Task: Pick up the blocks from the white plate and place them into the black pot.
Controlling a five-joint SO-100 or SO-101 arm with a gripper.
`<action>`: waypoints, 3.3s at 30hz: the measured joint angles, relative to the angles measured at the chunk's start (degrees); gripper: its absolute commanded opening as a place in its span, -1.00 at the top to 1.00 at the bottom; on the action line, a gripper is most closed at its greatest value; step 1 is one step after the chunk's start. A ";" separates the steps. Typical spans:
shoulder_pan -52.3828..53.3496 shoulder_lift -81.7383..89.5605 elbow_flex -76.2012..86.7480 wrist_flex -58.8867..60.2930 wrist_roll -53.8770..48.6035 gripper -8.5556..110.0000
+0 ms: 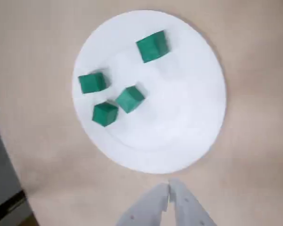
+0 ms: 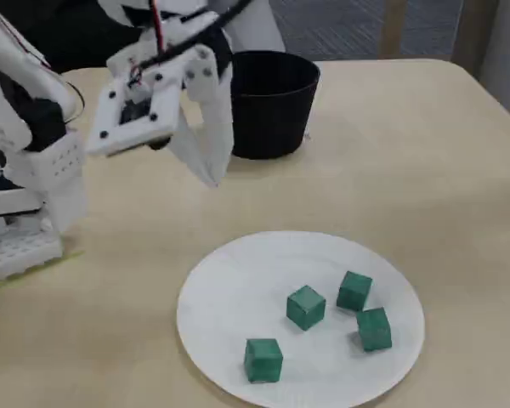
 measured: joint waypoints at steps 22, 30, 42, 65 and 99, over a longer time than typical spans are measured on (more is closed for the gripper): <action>12.83 -38.14 -31.90 9.58 -18.81 0.90; 10.90 -45.00 -37.44 9.58 -23.20 0.90; 11.87 -47.99 -38.94 9.58 -25.58 0.42; 13.54 -59.85 -44.82 9.58 -23.20 0.28; 14.50 -69.17 -51.86 9.67 -19.69 0.82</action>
